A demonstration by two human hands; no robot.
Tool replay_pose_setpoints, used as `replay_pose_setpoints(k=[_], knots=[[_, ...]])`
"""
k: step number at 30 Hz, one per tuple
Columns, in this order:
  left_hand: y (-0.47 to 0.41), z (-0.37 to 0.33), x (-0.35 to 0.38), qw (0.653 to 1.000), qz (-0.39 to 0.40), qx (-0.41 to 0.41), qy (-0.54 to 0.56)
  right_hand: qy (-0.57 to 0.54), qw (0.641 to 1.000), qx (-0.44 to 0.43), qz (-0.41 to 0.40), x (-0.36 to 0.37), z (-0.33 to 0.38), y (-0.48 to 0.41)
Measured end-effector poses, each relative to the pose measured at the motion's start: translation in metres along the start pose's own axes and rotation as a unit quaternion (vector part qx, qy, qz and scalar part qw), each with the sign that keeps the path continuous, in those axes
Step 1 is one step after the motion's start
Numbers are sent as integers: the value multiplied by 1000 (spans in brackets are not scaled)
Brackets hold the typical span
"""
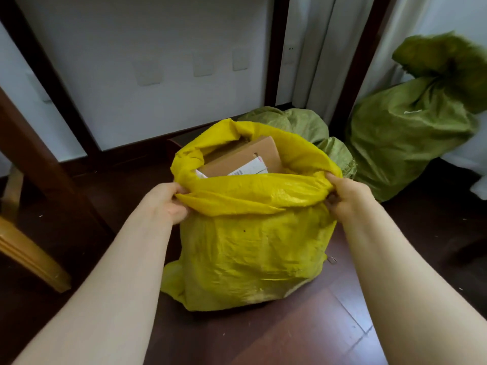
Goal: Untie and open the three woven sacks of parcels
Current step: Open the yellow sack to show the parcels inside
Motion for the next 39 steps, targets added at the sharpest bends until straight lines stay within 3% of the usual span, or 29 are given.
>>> replay_pose_setpoints(k=[2,4,6,8,10,12,14,16,19,24,27,28,30,32,33,34,35,36,38,39], knots=[[-1,2,-9,998,-7,-6,59,-114,990,76,29,3,-14,0],[-3,0,-23,997,-39,7,68,-98,987,92,86,13,-22,1],[-4,-13,-32,998,-51,30,23,10,990,75,118,18,-24,4],[-5,-37,-34,991,-69,73,-89,214,971,-7,106,20,-7,3],[-2,-59,-48,937,-188,131,-263,434,888,-119,91,29,19,5],[11,-71,-50,844,-291,206,-402,586,777,-211,93,48,37,15],[13,-72,-33,808,-256,282,-450,597,735,-290,137,74,46,28],[8,-73,-21,771,-222,312,-509,564,741,-316,184,97,46,39],[11,-85,-17,735,-265,303,-546,548,756,-303,189,120,41,35],[19,-74,-16,730,-332,269,-534,540,773,-304,135,141,45,17],[15,-69,-16,709,-333,297,-547,519,765,-348,156,152,44,20],[12,-71,-21,705,-332,306,-547,485,778,-363,169,153,44,24],[5,-77,-36,748,-316,305,-497,367,855,-330,162,138,45,16],[-10,-82,-62,853,-271,257,-365,226,949,-196,100,100,36,-7],[-18,-78,-69,897,-237,210,-308,187,973,-118,70,82,26,-16],[-25,-74,-71,917,-210,166,-295,185,979,-55,59,70,15,-19],[-27,-75,-69,908,-206,148,-334,206,976,-23,61,64,9,-22],[-26,-80,-64,870,-229,152,-409,242,967,-15,71,65,6,-23],[-13,-97,-45,733,-298,211,-574,349,930,-71,88,77,14,-20],[-4,-102,-29,688,-293,263,-609,425,892,-125,93,86,25,-14]])
Point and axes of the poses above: each hand's wrist, its own y-axis away from the middle knuckle, its own x-axis out of the palm, z = x × y, the point moved 9 cm from there along -y, towards the middle knuckle, and after that the axes turned 9 degrees about -x, right-handed, at the moved point
